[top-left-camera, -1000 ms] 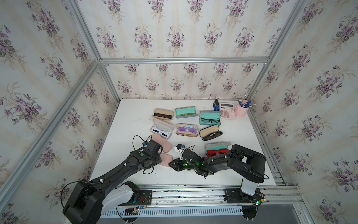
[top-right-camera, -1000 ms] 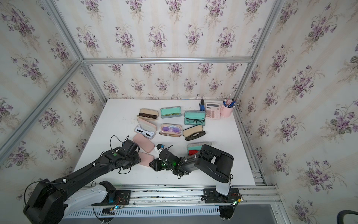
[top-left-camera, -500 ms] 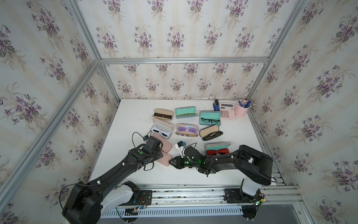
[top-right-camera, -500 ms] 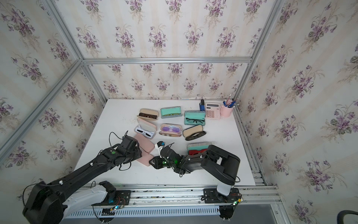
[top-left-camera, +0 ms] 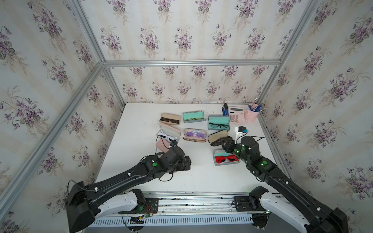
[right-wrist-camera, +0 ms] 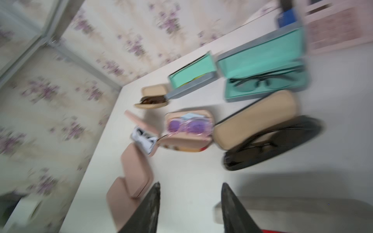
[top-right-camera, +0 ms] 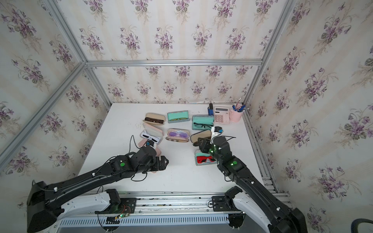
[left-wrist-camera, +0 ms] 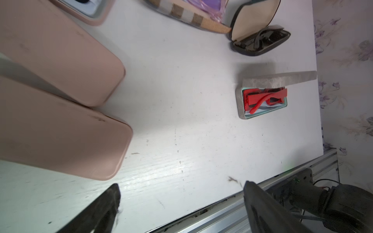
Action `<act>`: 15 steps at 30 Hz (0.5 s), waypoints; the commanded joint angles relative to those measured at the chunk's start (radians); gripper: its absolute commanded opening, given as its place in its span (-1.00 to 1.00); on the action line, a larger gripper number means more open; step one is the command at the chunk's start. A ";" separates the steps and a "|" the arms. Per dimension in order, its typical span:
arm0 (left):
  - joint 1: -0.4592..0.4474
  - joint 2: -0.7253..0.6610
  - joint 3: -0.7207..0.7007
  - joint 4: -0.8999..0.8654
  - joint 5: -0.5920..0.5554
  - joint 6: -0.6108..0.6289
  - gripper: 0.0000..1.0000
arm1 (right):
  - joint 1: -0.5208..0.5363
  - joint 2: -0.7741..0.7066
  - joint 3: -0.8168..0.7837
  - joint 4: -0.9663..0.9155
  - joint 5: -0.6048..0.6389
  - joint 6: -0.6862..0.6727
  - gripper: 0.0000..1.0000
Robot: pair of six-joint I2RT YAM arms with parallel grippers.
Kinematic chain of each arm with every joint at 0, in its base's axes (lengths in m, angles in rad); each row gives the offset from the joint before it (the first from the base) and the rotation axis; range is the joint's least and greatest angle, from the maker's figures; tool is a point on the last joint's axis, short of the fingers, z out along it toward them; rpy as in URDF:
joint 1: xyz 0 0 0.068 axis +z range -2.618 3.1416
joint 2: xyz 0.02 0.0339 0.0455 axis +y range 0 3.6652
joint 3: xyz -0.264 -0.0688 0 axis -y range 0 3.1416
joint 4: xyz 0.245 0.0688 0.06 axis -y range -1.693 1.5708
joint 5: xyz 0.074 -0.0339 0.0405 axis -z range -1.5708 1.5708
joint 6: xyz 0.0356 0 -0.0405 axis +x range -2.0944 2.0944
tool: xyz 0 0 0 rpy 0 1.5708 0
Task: Close the glasses case
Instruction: Move the glasses case to the center of the board.
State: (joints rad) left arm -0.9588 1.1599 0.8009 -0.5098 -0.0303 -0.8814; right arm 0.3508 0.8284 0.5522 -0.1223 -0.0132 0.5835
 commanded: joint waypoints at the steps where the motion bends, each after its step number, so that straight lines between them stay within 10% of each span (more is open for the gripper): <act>1: -0.045 0.121 0.034 0.186 0.073 -0.010 0.93 | -0.244 0.009 -0.036 -0.095 -0.141 -0.096 -0.02; 15: -0.061 0.417 0.082 0.403 0.174 -0.016 0.93 | -0.564 0.481 -0.072 0.241 -0.503 -0.154 -0.07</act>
State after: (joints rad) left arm -1.0214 1.5627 0.8810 -0.1593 0.1307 -0.8989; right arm -0.2096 1.2800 0.4927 0.0334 -0.4091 0.4362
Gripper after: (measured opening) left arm 0.966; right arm 0.464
